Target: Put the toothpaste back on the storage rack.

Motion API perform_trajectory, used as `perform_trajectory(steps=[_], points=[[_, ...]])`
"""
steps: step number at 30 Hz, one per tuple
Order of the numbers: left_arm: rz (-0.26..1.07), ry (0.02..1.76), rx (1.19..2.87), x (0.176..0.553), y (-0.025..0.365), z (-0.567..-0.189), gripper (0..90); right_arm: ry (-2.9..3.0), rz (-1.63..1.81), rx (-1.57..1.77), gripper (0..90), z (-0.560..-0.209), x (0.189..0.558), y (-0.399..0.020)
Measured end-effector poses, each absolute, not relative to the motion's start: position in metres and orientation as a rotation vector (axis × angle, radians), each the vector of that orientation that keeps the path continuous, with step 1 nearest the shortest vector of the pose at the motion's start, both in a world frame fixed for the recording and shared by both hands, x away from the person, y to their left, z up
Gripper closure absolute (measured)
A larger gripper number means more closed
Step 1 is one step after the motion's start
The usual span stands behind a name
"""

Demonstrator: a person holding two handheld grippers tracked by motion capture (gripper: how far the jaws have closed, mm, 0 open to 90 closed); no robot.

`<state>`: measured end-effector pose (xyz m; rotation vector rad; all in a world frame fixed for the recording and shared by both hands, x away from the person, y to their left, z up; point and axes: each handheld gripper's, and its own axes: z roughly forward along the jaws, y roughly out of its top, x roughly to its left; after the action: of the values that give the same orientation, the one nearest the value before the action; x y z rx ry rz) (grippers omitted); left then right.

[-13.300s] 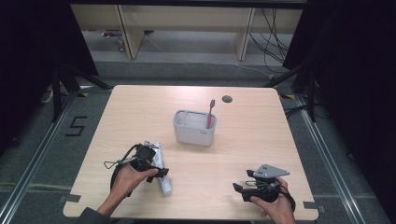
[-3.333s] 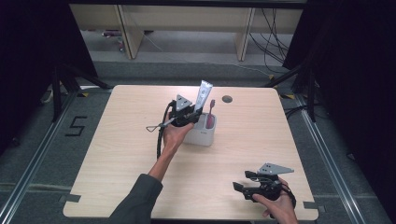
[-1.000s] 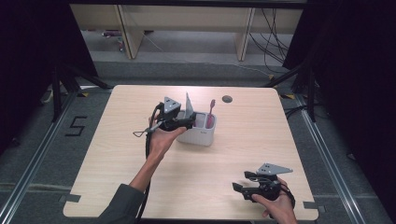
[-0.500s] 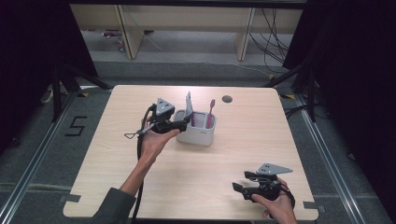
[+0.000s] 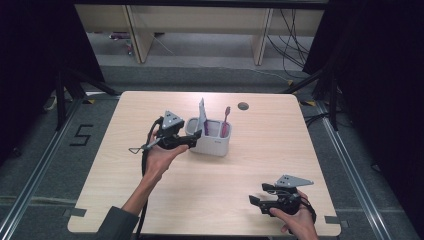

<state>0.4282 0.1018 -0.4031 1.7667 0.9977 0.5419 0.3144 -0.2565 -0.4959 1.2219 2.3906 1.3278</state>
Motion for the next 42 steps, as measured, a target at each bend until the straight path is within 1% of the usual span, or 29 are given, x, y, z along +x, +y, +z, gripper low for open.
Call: perform_trajectory(steps=[8,15,24,32,35,37,42], points=[[0.547,0.988,1.752,0.414,0.112,-0.406,26.7,2.384,1.326,1.217,27.1,-0.496,0.314,-0.256],[0.525,0.986,1.75,0.4,0.121,-0.41,25.4,2.383,1.345,1.217,27.1,-0.496,0.314,-0.257],[0.535,0.994,1.767,0.387,0.132,-0.422,24.9,2.391,1.361,1.216,27.1,-0.497,0.314,-0.255],[0.519,0.98,1.77,0.378,0.134,-0.431,24.1,2.386,1.329,1.215,27.1,-0.497,0.315,-0.257],[0.529,0.976,1.788,0.372,0.134,-0.435,24.1,2.384,1.349,1.252,27.1,-0.496,0.314,-0.254],[0.54,0.968,1.795,0.369,0.134,-0.437,24.1,2.398,1.317,1.21,27.1,-0.496,0.316,-0.255],[0.523,0.945,1.826,0.363,0.134,-0.449,22.8,2.412,1.325,1.209,27.1,-0.496,0.315,-0.254]])
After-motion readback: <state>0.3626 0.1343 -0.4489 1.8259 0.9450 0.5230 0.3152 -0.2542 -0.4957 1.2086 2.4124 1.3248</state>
